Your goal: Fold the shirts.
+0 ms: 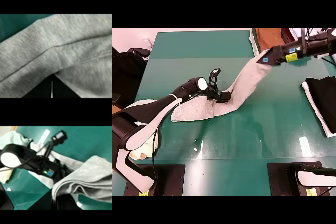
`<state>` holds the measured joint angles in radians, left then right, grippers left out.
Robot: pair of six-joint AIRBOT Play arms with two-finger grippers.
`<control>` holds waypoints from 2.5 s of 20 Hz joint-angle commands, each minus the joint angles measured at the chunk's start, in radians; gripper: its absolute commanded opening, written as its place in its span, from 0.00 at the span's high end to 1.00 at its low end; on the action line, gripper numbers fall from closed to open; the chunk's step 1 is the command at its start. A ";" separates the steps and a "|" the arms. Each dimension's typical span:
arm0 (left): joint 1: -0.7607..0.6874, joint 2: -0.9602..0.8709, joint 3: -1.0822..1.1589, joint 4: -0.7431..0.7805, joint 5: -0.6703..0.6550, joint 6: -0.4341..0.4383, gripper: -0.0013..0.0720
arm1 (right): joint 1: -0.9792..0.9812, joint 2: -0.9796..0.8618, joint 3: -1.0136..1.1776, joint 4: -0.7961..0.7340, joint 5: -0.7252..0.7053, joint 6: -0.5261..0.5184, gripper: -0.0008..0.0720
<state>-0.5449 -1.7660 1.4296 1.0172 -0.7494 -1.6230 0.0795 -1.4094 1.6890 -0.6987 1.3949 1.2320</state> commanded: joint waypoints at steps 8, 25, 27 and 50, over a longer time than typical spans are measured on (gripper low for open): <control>0.239 0.237 0.125 0.238 -0.251 0.008 0.96 | 0.341 -0.124 0.155 0.001 -0.109 0.017 0.97; 0.470 0.657 0.148 0.436 -0.348 0.008 0.96 | 0.401 -0.245 -0.096 -0.090 -0.342 0.037 0.43; 0.421 0.643 0.133 0.436 -0.331 0.008 0.96 | 0.269 -0.212 -0.224 -0.087 -0.285 0.052 0.31; 0.234 0.570 0.119 0.330 -0.296 0.034 0.96 | 0.346 -0.515 0.024 0.026 -0.335 0.019 0.97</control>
<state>-0.2581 -1.1954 1.5490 1.3567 -1.0599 -1.6100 0.4561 -1.9697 1.6630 -0.5770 1.0603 1.2610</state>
